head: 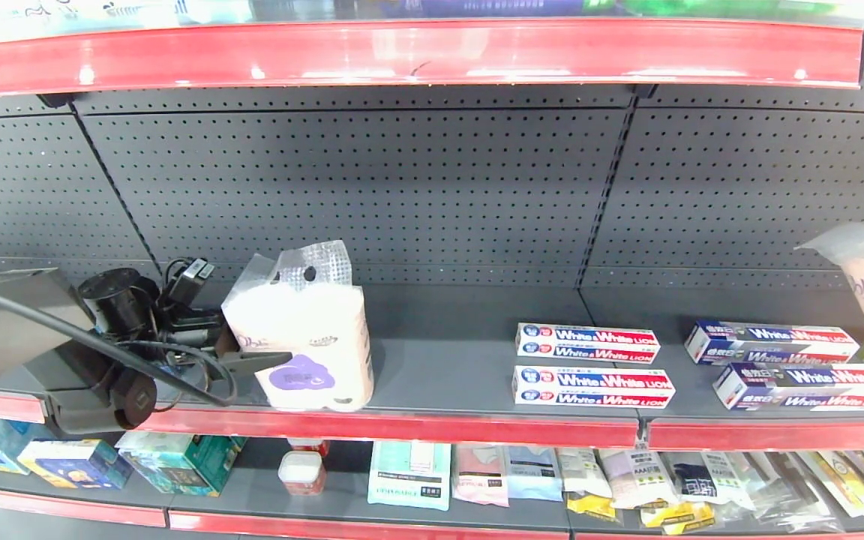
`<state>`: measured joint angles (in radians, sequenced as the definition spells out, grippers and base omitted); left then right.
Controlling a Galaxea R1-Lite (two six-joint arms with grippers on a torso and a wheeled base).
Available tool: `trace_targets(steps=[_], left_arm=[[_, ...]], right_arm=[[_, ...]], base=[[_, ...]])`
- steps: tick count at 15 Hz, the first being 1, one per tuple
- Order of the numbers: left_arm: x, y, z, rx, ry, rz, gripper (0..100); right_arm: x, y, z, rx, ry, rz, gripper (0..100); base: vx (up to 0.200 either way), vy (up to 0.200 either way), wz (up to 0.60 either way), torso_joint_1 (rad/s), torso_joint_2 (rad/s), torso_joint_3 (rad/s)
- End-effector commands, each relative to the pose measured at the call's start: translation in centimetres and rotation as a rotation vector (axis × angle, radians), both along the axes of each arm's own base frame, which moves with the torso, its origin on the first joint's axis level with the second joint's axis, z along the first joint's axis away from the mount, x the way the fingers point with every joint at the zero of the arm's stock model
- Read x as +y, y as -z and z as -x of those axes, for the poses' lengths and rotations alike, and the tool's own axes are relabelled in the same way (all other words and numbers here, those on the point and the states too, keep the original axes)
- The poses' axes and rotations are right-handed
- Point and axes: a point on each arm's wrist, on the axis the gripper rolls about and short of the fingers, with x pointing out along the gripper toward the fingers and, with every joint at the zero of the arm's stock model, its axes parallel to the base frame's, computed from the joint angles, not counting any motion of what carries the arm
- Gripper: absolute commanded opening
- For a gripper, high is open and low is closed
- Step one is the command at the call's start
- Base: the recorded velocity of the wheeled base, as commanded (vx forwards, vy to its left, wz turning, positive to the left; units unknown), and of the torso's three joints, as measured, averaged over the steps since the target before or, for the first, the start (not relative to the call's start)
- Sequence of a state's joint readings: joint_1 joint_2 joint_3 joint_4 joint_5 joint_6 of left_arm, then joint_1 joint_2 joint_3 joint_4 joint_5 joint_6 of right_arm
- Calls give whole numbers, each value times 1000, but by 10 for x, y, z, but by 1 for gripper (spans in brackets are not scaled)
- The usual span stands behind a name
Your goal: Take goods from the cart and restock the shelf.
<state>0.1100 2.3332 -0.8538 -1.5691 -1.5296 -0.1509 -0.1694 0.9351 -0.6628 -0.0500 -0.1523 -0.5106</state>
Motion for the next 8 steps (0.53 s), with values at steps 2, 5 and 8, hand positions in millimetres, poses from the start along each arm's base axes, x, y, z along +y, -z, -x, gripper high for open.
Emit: trace_targets(steps=[2, 5, 8], left_arm=[[3, -19, -8, -55, -10, -5, 100], [3, -34, -1, -70, -14, -5, 100], [2, -39, 5, -63, -19, -3, 100]], right_arm=[[0, 1, -2, 6, -1, -1, 0], [0, 4, -1, 15, -3, -3, 0], [0, 4, -1, 15, -3, -3, 0]], base=[[0, 0, 0, 0, 0, 0], [0, 0, 0, 0, 0, 0], [0, 0, 0, 0, 0, 0]])
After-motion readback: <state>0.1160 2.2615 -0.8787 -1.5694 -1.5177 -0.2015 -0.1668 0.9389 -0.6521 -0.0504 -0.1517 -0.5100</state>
